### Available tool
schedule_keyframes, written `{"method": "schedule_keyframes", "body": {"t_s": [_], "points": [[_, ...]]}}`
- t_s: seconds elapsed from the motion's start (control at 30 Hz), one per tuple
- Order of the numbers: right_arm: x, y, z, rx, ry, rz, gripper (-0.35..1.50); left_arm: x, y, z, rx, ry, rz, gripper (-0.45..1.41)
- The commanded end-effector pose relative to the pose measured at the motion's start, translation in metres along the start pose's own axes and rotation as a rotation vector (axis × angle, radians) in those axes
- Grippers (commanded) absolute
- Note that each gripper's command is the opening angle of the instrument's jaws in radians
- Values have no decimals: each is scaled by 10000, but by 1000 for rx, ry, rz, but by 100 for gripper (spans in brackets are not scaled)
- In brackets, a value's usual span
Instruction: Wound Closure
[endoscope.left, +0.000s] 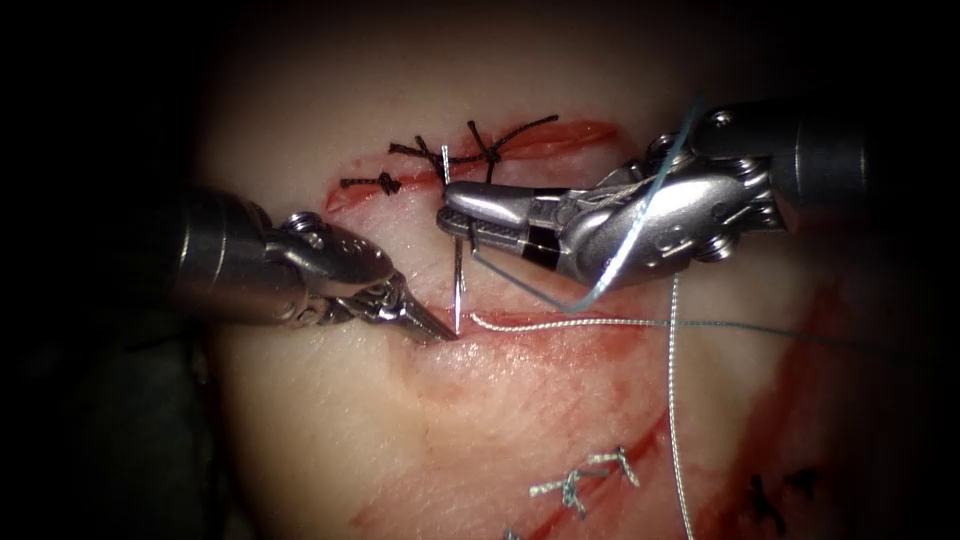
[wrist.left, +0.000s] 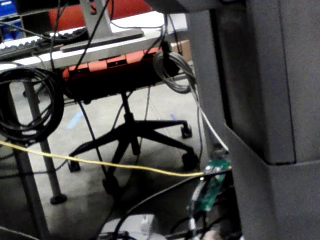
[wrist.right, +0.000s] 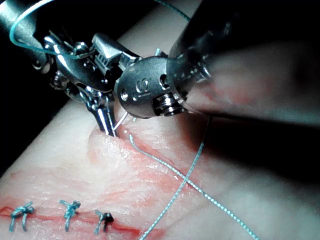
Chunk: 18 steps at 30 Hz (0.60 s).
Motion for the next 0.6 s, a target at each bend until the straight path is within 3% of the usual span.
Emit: {"method": "schedule_keyframes", "body": {"t_s": [0.03, 0.6], "points": [[-3, -1, 8, 16, 8, 0, -35, -1, -4, 6, 0, -1, 0, -45], [-5, -7, 5, 51, 5, -27, -35, 0, -4, 7, -2, -3, 0, -45]]}}
